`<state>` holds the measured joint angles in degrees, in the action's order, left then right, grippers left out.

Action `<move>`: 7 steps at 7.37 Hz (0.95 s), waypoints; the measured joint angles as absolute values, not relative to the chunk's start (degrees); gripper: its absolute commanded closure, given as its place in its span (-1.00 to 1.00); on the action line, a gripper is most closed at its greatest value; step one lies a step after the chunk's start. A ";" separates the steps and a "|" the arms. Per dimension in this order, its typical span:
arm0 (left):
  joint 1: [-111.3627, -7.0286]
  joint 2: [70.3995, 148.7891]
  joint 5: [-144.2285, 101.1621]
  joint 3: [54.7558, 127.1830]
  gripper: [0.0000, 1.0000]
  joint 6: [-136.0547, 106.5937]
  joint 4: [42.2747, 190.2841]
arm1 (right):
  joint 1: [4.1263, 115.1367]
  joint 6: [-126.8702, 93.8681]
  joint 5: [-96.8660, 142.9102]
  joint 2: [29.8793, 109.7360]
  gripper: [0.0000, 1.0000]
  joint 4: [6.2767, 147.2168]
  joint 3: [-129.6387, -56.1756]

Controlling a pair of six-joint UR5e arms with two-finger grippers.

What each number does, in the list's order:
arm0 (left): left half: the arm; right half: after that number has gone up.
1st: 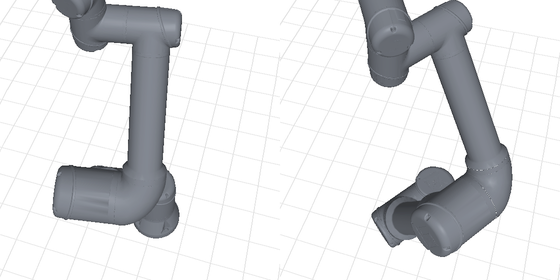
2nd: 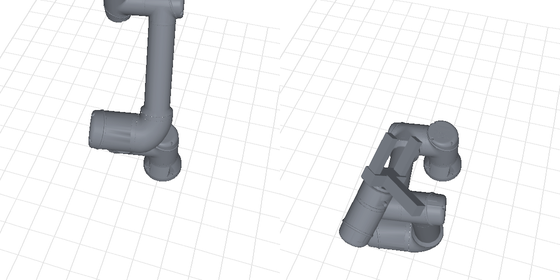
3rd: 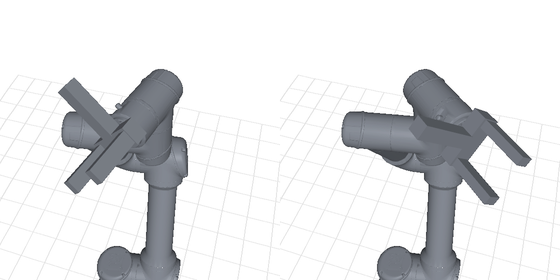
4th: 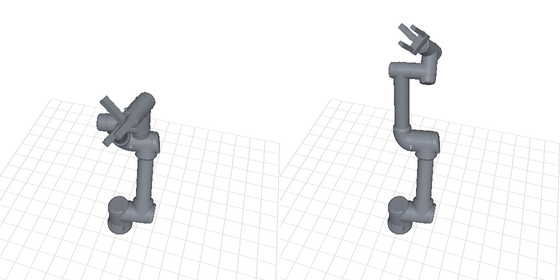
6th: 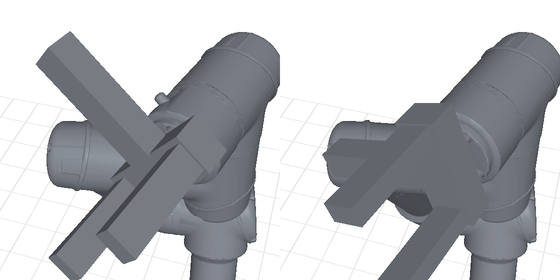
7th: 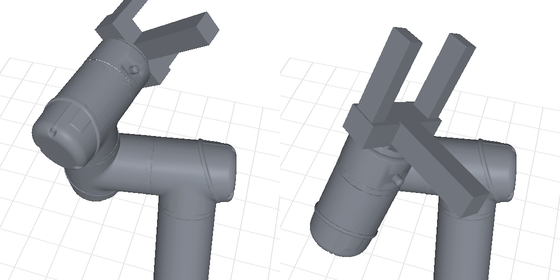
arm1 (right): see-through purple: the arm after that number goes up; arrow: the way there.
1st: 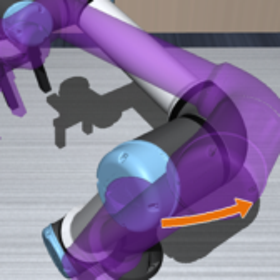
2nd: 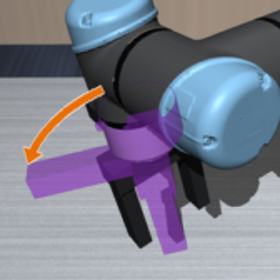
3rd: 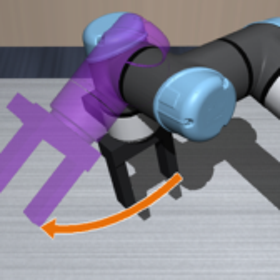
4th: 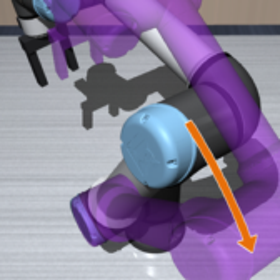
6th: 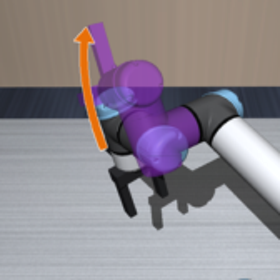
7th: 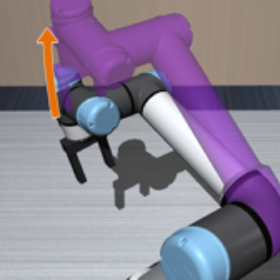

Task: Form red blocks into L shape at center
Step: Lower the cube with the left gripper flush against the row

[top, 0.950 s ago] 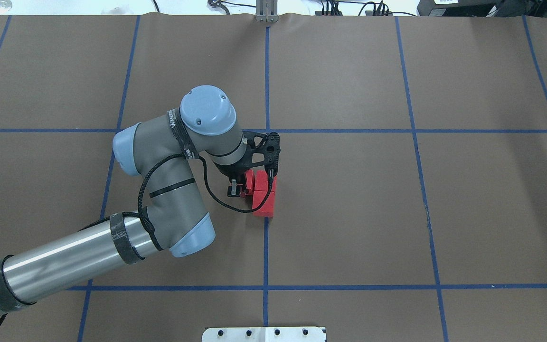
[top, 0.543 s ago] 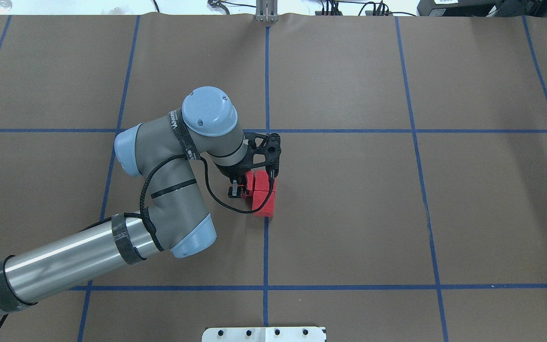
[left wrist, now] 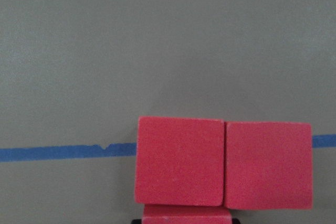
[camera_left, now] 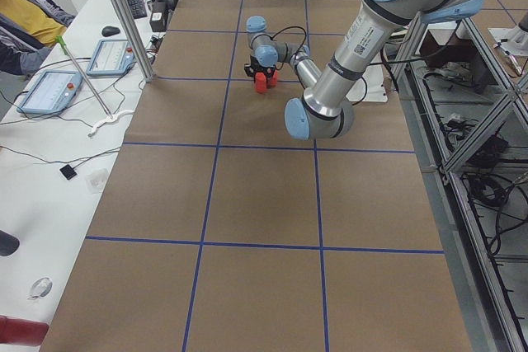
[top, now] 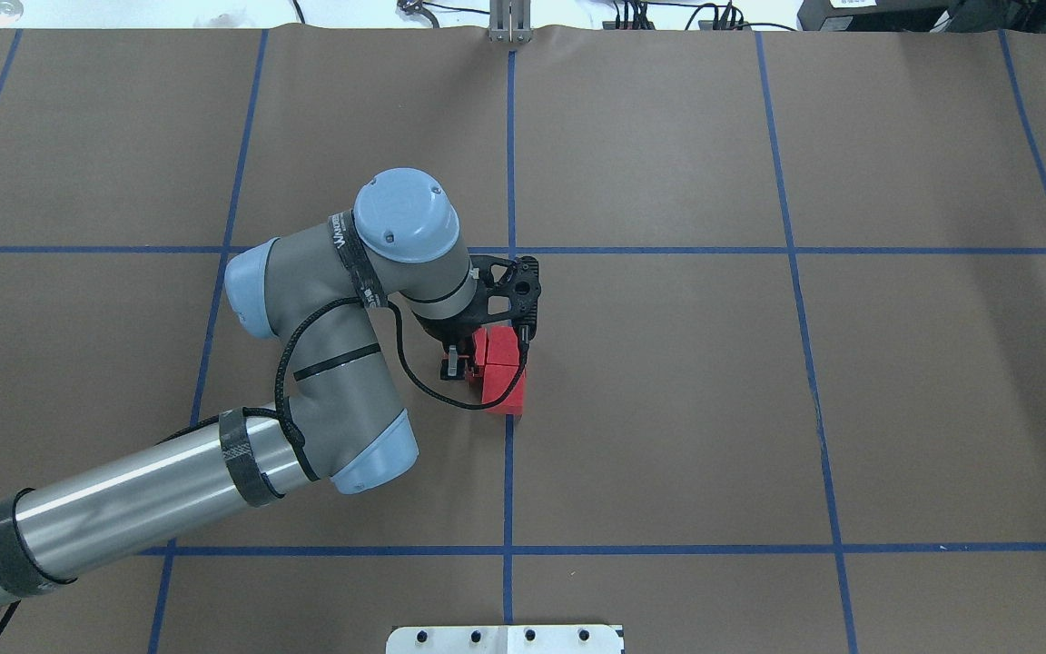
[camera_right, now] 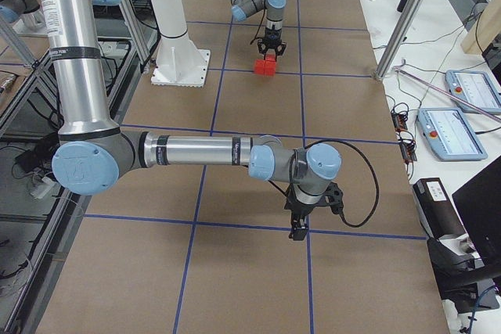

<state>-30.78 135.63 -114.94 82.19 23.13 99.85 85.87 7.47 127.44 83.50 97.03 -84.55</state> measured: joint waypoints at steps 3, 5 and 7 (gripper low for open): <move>-30.75 135.75 -114.87 82.00 -0.59 23.12 99.84 | 85.87 7.47 127.44 83.50 -0.99 97.03 -84.51; -30.76 135.69 -114.87 82.06 -0.98 23.17 99.86 | 85.87 7.47 127.44 83.50 -0.99 97.03 -84.54; -30.76 135.55 -114.87 82.17 -0.98 23.20 99.92 | 85.87 7.47 127.44 83.50 -0.99 97.03 -84.51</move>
<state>-30.76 135.55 -114.87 82.17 23.20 99.92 85.87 7.47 127.44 83.50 97.03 -84.51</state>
